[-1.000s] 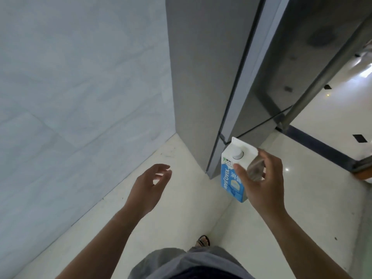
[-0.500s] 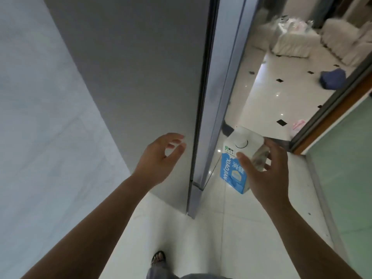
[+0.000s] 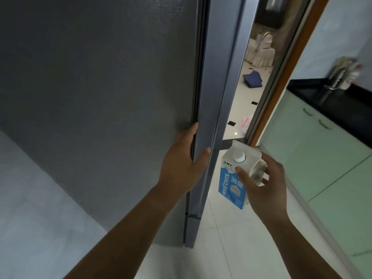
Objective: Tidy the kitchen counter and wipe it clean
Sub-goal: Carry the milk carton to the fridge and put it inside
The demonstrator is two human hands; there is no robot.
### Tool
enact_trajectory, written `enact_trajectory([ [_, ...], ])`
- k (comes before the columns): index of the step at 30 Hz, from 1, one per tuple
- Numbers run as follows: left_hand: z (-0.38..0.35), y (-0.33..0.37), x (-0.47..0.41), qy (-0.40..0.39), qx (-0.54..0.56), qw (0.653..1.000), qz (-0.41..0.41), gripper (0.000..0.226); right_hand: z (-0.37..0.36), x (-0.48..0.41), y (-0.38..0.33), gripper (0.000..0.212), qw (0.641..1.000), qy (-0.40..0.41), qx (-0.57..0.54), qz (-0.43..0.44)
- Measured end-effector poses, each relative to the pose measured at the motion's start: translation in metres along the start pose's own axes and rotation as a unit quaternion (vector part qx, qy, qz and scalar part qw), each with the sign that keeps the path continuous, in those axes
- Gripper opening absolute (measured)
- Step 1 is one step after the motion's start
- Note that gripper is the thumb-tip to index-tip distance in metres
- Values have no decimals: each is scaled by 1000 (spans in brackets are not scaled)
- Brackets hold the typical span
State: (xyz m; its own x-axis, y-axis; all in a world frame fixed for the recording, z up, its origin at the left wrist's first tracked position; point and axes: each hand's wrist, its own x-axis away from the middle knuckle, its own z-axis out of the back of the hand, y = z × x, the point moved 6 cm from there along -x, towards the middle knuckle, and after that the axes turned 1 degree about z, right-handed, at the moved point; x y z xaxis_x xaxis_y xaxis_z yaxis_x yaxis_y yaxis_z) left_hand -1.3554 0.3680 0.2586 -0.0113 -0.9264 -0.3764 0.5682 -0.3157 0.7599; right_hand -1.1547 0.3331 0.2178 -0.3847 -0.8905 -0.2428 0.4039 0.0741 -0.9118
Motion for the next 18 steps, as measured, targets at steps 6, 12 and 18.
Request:
enact_trajectory([
  [6, -12, -1, -8, 60, 42, 997, 1, 64, 10, -5, -6, 52, 999, 32, 5, -13],
  [12, -16, 0, -5, 162, 104, 980, 59, 66, 17, -10, 0, 52, 998, 41, 9, -38],
  [18, -22, 3, -10, 209, 92, 971, 73, 63, 27, -20, 11, 50, 999, 35, 8, -41],
])
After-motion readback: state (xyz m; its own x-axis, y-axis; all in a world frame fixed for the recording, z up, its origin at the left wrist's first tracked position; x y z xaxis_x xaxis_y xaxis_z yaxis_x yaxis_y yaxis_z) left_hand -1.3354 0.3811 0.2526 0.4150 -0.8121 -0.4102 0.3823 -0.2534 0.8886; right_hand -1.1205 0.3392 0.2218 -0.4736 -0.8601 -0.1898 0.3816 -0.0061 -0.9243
